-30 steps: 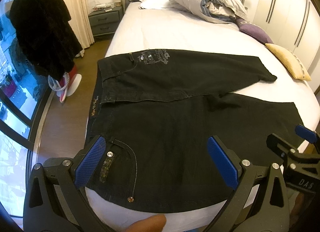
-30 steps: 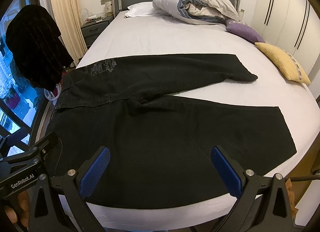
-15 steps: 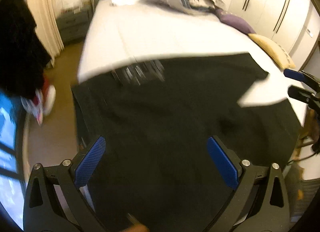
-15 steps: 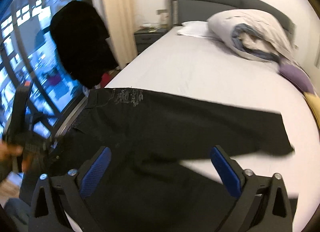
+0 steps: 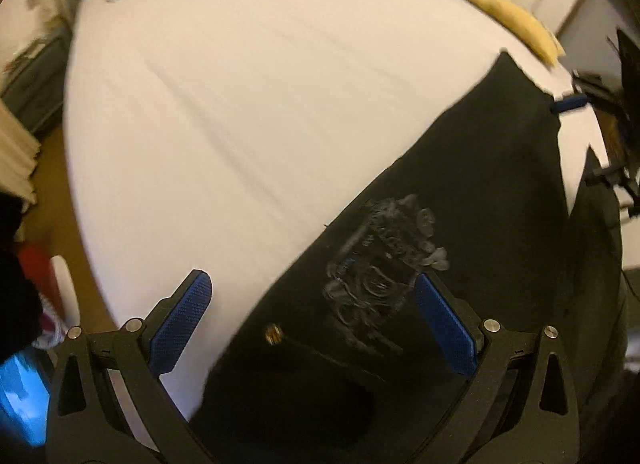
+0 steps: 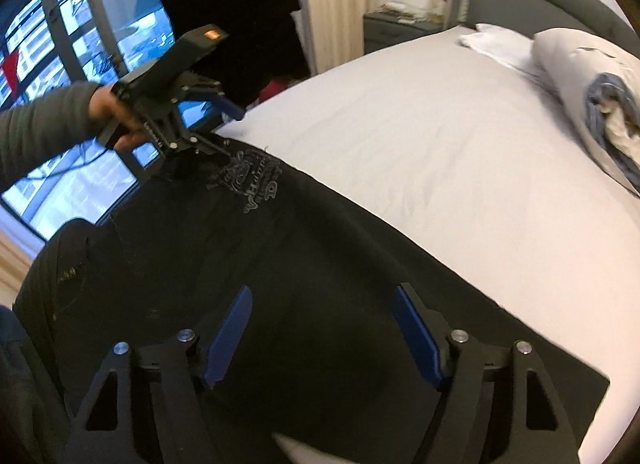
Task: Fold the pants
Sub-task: 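Grasp the jeans waistband with the left tool while the right tool grasps the waistband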
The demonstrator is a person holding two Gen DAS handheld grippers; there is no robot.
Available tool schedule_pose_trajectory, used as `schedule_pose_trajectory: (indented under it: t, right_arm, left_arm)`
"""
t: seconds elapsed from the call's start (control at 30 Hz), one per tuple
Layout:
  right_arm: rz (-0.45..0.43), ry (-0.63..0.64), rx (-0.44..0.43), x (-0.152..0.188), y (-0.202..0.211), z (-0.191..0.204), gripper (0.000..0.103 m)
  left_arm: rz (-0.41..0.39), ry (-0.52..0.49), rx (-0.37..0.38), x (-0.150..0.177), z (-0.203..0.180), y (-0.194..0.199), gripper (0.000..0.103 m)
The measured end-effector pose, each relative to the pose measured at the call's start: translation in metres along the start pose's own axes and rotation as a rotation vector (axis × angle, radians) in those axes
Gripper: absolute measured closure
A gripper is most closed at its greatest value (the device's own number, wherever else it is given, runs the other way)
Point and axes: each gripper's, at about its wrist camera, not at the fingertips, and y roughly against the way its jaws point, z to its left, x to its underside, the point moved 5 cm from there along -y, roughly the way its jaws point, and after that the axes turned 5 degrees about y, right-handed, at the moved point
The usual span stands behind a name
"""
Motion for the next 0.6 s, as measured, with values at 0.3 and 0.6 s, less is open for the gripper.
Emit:
schedule_pose_trajectory:
  t: [0.3,0.6]
  right_arm:
    - [0.067,0.062,-0.031,-0.02,-0.037,-0.028,0.042]
    - [0.15,0.12,-0.013,-0.036,-0.062,-0.038,0.055]
  left_arm:
    - [0.136,0.005,0.078,-0.023,0.042,-0.043,0.003]
    - [0.134,-0.012,0.022,-0.038,0.037,-0.046,0.081]
